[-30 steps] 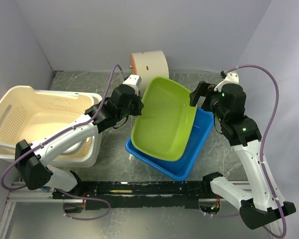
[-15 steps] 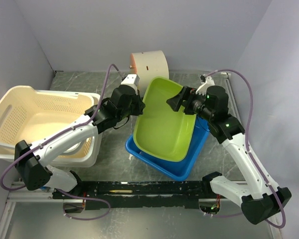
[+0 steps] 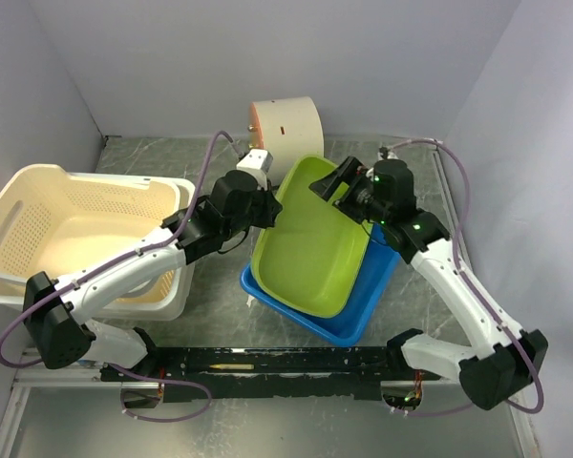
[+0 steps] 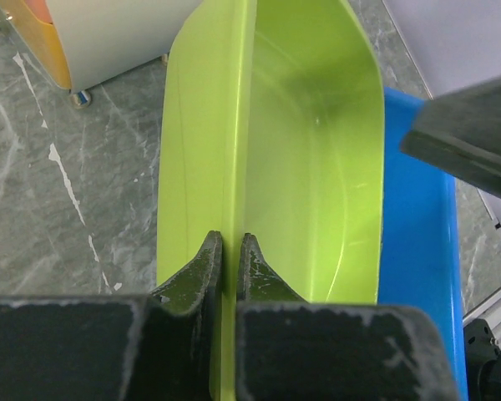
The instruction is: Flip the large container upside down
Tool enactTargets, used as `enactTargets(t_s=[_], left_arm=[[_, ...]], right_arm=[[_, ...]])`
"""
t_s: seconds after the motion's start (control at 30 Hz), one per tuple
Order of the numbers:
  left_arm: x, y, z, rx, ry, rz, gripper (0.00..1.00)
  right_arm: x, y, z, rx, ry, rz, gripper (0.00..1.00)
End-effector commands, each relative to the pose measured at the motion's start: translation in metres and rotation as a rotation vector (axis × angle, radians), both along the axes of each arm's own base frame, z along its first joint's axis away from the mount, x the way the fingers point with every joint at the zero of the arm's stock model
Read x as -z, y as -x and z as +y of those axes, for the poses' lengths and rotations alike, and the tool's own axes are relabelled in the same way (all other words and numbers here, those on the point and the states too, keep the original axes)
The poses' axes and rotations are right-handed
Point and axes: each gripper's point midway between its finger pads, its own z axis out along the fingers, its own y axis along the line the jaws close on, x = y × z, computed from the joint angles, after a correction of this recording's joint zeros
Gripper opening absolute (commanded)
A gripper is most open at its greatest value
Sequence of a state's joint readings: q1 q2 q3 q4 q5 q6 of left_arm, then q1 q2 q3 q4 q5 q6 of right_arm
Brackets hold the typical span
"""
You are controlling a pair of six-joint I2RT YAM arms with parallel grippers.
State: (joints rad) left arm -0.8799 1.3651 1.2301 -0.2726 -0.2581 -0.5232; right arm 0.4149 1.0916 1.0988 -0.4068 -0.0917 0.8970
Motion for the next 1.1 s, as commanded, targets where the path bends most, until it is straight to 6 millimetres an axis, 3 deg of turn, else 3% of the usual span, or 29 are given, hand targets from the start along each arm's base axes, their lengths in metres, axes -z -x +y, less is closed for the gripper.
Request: enactTargets(t_s=[0.0,0.13,0.23,0.33,0.53,0.67,0.73,0.8,0.9,0.97,1.07], left_arm=[[-0.045,0.003,-0.014,0.039,0.105,-0.119,0.07],[-0.044,0.008,-0.024,0.063,0.09,-0.121,0.07],[-0.047,0.015,-0.031,0.079,0.078,-0.134,0.07],[-0.052,0.022,-0.034,0.096,0.083,-0.151,0.07],[-0.059,0.034,-0.039,0.13,0.09,-0.172,0.07],[-0.062,0.038,-0.041,0.142,0.082,-0.179,0.07],[-0.065,0.042,-0.042,0.163,0.078,-0.182,0.07],[-0.071,0.051,-0.044,0.218,0.088,-0.192,0.17],[-0.081,0.068,-0.041,0.272,0.126,-0.195,0.52],[-0.085,0.075,-0.033,0.275,0.144,-0.184,0.69],[-0.095,0.081,-0.017,0.25,0.154,-0.182,0.76]], right_arm=[[-0.02,-0.011,0.029,0.046,-0.076,0.009,0.85],[-0.012,-0.017,0.059,0.05,-0.026,0.07,0.81],[-0.002,-0.022,0.07,0.05,-0.019,0.102,0.68],[0.006,-0.025,0.072,0.073,-0.025,0.12,0.48],[0.013,-0.03,0.075,0.072,-0.011,0.119,0.31],[0.01,-0.03,0.081,0.036,-0.01,0.111,0.0],[0.001,-0.027,0.081,0.025,-0.02,0.089,0.0],[-0.012,-0.025,0.077,0.025,-0.023,0.054,0.0],[-0.048,-0.018,0.065,0.033,-0.047,-0.045,0.0],[-0.076,-0.015,0.052,0.065,-0.059,-0.121,0.0],[-0.116,-0.012,0.027,0.143,-0.033,-0.221,0.0]])
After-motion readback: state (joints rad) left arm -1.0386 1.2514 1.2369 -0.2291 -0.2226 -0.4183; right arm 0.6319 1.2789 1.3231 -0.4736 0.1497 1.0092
